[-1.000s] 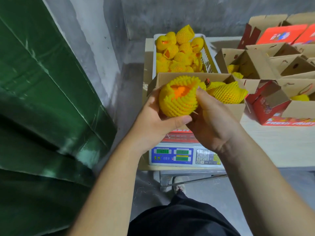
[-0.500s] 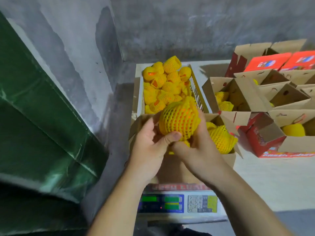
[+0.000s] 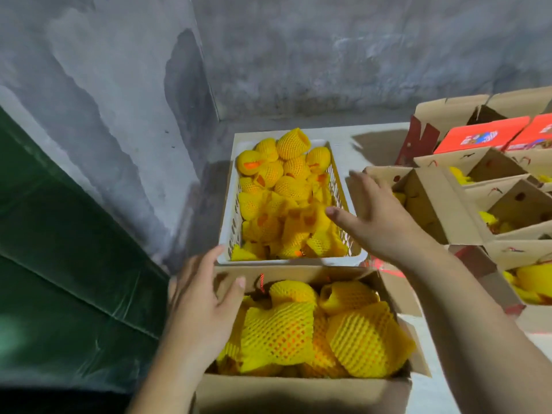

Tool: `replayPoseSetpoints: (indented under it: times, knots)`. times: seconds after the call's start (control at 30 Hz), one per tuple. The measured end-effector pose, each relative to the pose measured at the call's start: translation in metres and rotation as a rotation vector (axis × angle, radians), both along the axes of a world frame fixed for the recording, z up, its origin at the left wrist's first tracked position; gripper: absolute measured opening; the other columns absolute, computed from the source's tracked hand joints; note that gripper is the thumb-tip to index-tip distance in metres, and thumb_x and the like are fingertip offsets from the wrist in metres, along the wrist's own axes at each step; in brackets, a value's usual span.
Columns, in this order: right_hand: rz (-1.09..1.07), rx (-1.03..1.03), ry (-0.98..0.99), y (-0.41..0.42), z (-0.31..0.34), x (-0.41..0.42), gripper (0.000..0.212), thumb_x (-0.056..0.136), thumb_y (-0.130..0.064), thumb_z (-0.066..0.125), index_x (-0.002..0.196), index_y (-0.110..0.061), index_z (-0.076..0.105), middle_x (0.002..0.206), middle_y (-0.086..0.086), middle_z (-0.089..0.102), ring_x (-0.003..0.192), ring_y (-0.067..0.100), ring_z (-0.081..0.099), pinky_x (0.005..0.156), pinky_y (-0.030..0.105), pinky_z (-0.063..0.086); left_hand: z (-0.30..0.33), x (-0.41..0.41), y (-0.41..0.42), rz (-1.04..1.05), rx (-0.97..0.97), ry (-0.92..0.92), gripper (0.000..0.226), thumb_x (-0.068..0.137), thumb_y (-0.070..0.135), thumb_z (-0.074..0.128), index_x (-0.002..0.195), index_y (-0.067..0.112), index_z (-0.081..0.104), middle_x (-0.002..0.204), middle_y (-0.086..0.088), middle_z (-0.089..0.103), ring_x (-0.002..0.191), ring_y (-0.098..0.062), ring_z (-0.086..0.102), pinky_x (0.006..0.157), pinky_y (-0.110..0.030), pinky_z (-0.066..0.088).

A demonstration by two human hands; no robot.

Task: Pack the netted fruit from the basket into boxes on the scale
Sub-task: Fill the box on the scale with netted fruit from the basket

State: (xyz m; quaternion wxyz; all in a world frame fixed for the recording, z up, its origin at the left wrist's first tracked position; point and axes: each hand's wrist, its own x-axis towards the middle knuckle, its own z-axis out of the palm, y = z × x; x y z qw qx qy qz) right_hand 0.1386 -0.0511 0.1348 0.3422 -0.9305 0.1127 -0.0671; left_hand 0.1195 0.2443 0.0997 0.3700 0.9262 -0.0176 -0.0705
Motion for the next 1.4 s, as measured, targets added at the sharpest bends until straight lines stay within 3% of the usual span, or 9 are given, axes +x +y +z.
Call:
replayPoseSetpoints:
  times: [0.17,0.27,0.43,0.6,0.77,0.87,1.13,1.27,1.4]
  knots:
    - [-0.098,0.019,0.251,-0.022,-0.045,-0.096,0.081,0.090,-0.047,0.073,0.158,-0.033,0.032,0.141,-0.012,0.060,0.109,0.010,0.068,0.088,0.023,0.055,-0.019,-0.014,0.027,-0.013,-0.061,0.335,0.068,0.100,0.033,0.064,0.158,0.047,0.030,0.149,0.019,0.053,0.136,-0.010,0.052,0.118,-0.052,0.042]
    - [-0.054,0.131,0.487,-0.024,-0.057,-0.128,0.069,0.092,-0.043,0.072,0.154,-0.031,0.043,0.133,-0.018,0.064,0.110,0.005,0.069,0.101,0.036,0.056,-0.026,-0.017,0.027,-0.007,-0.012,0.370,0.070,0.104,0.017,0.059,0.160,0.046,0.029,0.151,0.017,0.051,0.139,-0.009,0.048,0.123,-0.048,0.036]
    - [-0.009,-0.152,0.533,-0.003,-0.047,-0.114,0.034,0.108,-0.038,0.042,0.141,-0.034,0.050,0.137,-0.004,0.065,0.119,0.019,0.063,0.102,0.034,0.052,-0.036,-0.009,0.032,-0.072,0.004,0.529,0.059,0.104,0.027,0.060,0.157,0.031,0.036,0.139,0.009,0.058,0.129,-0.014,0.053,0.115,-0.039,0.039]
    - [-0.199,-0.134,0.059,0.014,-0.041,-0.150,0.052,0.102,-0.063,0.044,0.148,-0.040,0.046,0.143,-0.006,0.048,0.126,0.020,0.039,0.098,0.041,0.041,-0.050,-0.009,0.041,-0.097,0.007,0.494,0.052,0.110,0.033,0.049,0.160,0.032,0.035,0.142,0.009,0.055,0.133,-0.016,0.049,0.119,-0.042,0.036]
    - [0.064,-0.466,0.391,0.047,-0.043,-0.166,0.075,0.078,-0.082,0.035,0.142,-0.043,0.032,0.146,-0.017,0.042,0.126,0.017,0.031,0.099,0.040,0.030,-0.053,-0.008,0.046,-0.141,0.043,0.415,0.043,0.110,0.036,0.045,0.153,0.032,0.042,0.127,0.010,0.063,0.116,-0.015,0.060,0.104,-0.045,0.048]
    - [0.088,-0.525,0.464,0.046,-0.033,-0.144,0.079,0.078,-0.087,0.050,0.140,-0.042,0.033,0.149,-0.014,0.045,0.129,0.020,0.033,0.102,0.044,0.025,-0.053,-0.011,0.047,-0.176,0.053,0.406,0.046,0.111,0.038,0.042,0.156,0.032,0.037,0.138,0.004,0.060,0.124,-0.021,0.058,0.110,-0.050,0.048]
    - [0.182,-0.804,0.581,0.049,-0.039,-0.131,0.079,0.088,-0.086,0.030,0.149,-0.036,0.033,0.161,0.002,0.017,0.146,0.036,0.016,0.118,0.055,0.021,-0.053,-0.011,0.047,-0.202,0.065,0.417,0.037,0.111,0.038,0.036,0.146,0.030,0.040,0.134,-0.008,0.060,0.109,-0.022,0.062,0.098,-0.047,0.056]
    - [-0.075,-0.109,0.366,0.044,-0.053,-0.139,0.079,0.082,-0.093,0.031,0.150,-0.059,0.010,0.165,-0.015,-0.004,0.155,0.032,0.000,0.121,0.064,0.014,-0.049,-0.008,0.048,-0.211,0.078,0.416,0.038,0.110,0.035,0.036,0.148,0.027,0.038,0.135,-0.010,0.058,0.116,-0.029,0.062,0.099,-0.055,0.057]
    - [-0.484,0.674,0.393,0.034,-0.074,-0.148,0.049,0.102,-0.058,0.051,0.145,-0.034,0.045,0.143,0.008,0.057,0.122,0.028,0.061,0.101,0.049,0.055,-0.046,-0.009,0.048,-0.215,0.098,0.410,0.036,0.111,0.035,0.036,0.146,0.028,0.040,0.126,-0.006,0.060,0.110,-0.026,0.062,0.097,-0.055,0.058]
